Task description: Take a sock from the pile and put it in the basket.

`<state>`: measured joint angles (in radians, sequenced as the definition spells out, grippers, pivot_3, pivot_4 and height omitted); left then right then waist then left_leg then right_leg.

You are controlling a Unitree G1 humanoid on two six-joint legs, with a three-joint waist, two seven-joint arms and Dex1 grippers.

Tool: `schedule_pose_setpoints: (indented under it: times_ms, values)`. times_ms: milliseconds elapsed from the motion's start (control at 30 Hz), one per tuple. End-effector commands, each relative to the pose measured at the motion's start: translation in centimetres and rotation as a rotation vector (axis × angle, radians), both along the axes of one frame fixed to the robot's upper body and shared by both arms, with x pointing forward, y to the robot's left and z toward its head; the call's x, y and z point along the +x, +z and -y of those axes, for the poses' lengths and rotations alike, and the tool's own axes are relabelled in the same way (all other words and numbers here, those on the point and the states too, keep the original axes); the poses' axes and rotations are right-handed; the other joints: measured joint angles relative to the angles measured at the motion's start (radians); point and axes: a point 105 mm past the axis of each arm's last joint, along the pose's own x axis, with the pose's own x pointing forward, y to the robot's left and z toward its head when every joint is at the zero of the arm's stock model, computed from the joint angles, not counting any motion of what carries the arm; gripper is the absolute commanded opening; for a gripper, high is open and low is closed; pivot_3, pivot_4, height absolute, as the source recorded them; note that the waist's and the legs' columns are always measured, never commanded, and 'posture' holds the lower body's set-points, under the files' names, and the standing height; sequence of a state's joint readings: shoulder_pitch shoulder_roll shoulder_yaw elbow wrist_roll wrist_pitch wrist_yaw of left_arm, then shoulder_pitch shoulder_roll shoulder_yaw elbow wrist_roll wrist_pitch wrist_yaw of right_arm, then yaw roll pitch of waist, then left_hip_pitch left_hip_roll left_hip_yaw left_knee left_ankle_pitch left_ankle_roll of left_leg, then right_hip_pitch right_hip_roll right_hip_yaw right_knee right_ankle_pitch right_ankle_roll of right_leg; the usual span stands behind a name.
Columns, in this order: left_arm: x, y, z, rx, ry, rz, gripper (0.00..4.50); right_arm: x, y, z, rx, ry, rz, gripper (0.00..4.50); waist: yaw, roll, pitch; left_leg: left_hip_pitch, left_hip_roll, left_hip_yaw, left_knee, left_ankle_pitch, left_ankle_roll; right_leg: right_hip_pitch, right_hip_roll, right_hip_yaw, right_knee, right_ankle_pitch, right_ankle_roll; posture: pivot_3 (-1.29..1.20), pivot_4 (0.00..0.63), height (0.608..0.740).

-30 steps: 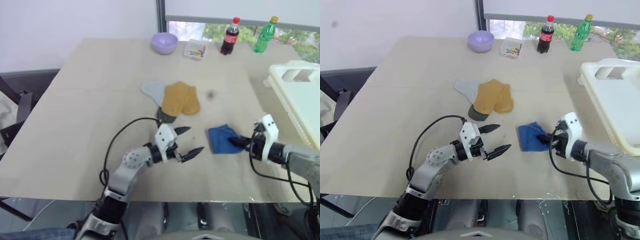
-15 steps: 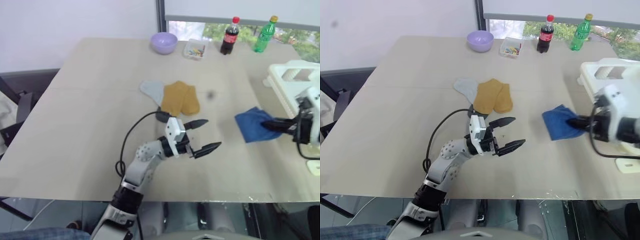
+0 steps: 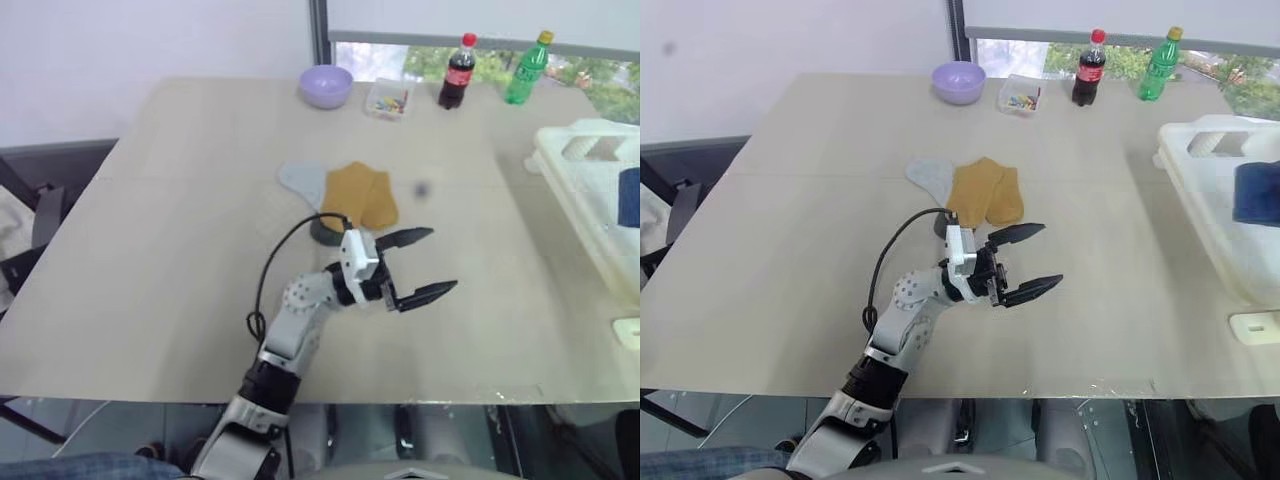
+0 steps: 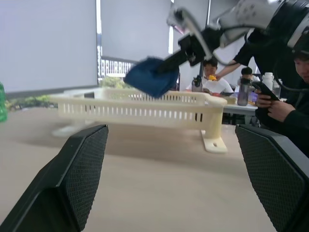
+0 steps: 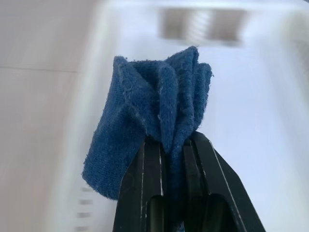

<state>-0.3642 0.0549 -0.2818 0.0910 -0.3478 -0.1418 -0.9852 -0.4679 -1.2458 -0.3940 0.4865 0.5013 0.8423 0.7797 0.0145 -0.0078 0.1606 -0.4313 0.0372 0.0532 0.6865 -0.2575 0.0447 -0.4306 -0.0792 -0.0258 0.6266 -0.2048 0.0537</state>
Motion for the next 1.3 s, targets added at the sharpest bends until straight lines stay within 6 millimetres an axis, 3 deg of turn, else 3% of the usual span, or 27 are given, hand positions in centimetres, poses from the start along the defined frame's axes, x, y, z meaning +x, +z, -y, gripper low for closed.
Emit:
schedule_pose_setpoints:
  times_ms: [33, 67, 267, 300, 333, 400, 567, 800, 900, 967, 1067, 1200, 1300]
  values:
    - [-0.1, 1.1, 0.2, -0.025, 0.018, 0.081, 4.50, 0.3, 0.2, 1.1, -0.030, -0.032, 0.025, 0.00, 0.000, 0.002, 0.000, 0.000, 0.000, 0.000, 0.000, 0.000, 0.000, 0.000, 0.000, 0.000, 0.000, 0.000, 0.000, 0.00, 0.150, 0.729]
    - [0.0, 1.1, 0.2, -0.031, 0.024, 0.082, 4.50, 0.4, -0.1, 1.4, -0.030, -0.037, 0.018, 0.00, 0.000, 0.002, 0.000, 0.000, 0.000, 0.001, 0.000, 0.000, 0.000, 0.000, 0.000, 0.001, 0.000, 0.001, 0.002, 0.00, 0.150, 0.729]
    - [0.2, 0.8, 0.2, -0.022, 0.041, 0.094, 4.50, 0.2, -0.7, 2.4, -0.122, -0.025, -0.024, 2.65, 0.000, 0.005, -0.001, 0.000, 0.000, 0.002, 0.000, 0.000, 0.000, 0.000, 0.000, 0.002, 0.000, 0.002, 0.004, 0.00, 0.150, 0.729]
    - [0.3, 0.7, 0.2, -0.022, 0.045, 0.092, 4.50, 0.2, -0.6, 2.6, -0.150, -0.021, -0.024, 3.29, 0.000, 0.005, -0.001, 0.001, 0.000, 0.002, 0.000, 0.000, 0.000, 0.000, 0.000, 0.002, 0.000, 0.002, 0.004, 0.00, 0.150, 0.729]
    - [0.3, 0.7, 0.2, -0.024, 0.048, 0.089, 4.50, 0.2, -0.6, 2.6, -0.166, -0.018, -0.022, 3.52, 0.000, 0.005, -0.001, 0.001, 0.000, 0.002, 0.000, 0.000, 0.000, 0.000, 0.000, 0.002, 0.000, 0.002, 0.004, 0.00, 0.150, 0.729]
    - [0.2, 0.7, 0.1, -0.029, 0.055, 0.082, 4.50, 0.2, -0.5, 3.1, -0.229, -0.031, -0.026, 4.47, 0.000, 0.006, -0.002, 0.001, 0.000, 0.003, 0.000, 0.000, 0.000, 0.000, 0.000, 0.002, 0.000, 0.003, 0.004, 0.00, 0.150, 0.729]
    - [0.1, 0.3, -0.2, -0.016, 0.072, 0.079, 4.50, 0.1, -0.1, 3.5, -0.310, -0.017, -0.019, 4.47, 0.000, 0.006, -0.002, 0.001, 0.000, 0.004, 0.000, 0.000, 0.000, 0.000, 0.001, 0.004, 0.000, 0.003, 0.005, 0.00, 0.150, 0.729]
    - [0.5, 0.3, -1.3, 0.004, 0.109, 0.078, 4.50, 0.8, 2.9, 2.1, -0.415, 0.063, 0.132, 4.47, 0.000, 0.006, -0.002, 0.003, 0.000, 0.006, 0.000, 0.000, 0.000, 0.000, 0.001, 0.006, 0.001, 0.003, 0.005, 0.00, 0.150, 0.729]
    - [1.3, 0.1, -2.6, 0.045, 0.201, 0.064, 4.50, 1.9, 5.3, -1.7, -0.397, 0.220, 0.367, 4.47, -0.005, 0.006, -0.002, 0.004, 0.000, 0.007, 0.000, 0.000, 0.000, 0.000, 0.001, 0.008, 0.001, 0.004, 0.006, 0.00, 0.150, 0.729]
    - [1.6, 0.0, -3.5, 0.061, 0.249, 0.034, 4.50, 1.9, 5.7, -4.2, -0.350, 0.310, 0.467, 4.47, -0.007, 0.006, -0.002, 0.006, 0.002, 0.009, 0.000, 0.000, 0.000, 0.000, 0.003, 0.011, 0.001, 0.004, 0.006, 0.00, 0.150, 0.729]
    - [1.2, -0.2, -4.7, 0.093, 0.272, 0.008, 4.50, 1.7, 4.1, -7.8, -0.295, 0.432, 0.506, 4.47, 0.000, 0.006, -0.002, 0.007, 0.004, 0.008, 0.000, 0.000, 0.000, 0.001, 0.005, 0.011, 0.001, 0.004, 0.006, 0.00, 0.150, 0.729]
    - [0.8, -0.7, -6.7, 0.133, 0.334, -0.058, 4.50, 0.1, 0.1, -14.9, -0.129, 0.628, 0.539, 4.47, 0.003, 0.006, -0.002, 0.007, 0.004, 0.007, -0.001, 0.000, 0.000, 0.002, 0.005, 0.011, 0.002, 0.004, 0.006, 0.00, 0.150, 0.729]
    - [0.6, -1.0, -7.8, 0.161, 0.381, -0.091, 4.50, -1.6, -2.2, -17.5, -0.015, 0.679, 0.522, 4.47, 0.002, 0.007, -0.001, 0.007, 0.003, 0.005, -0.001, 0.000, 0.000, 0.002, 0.003, 0.011, 0.002, 0.004, 0.007, 0.00, 0.150, 0.729]
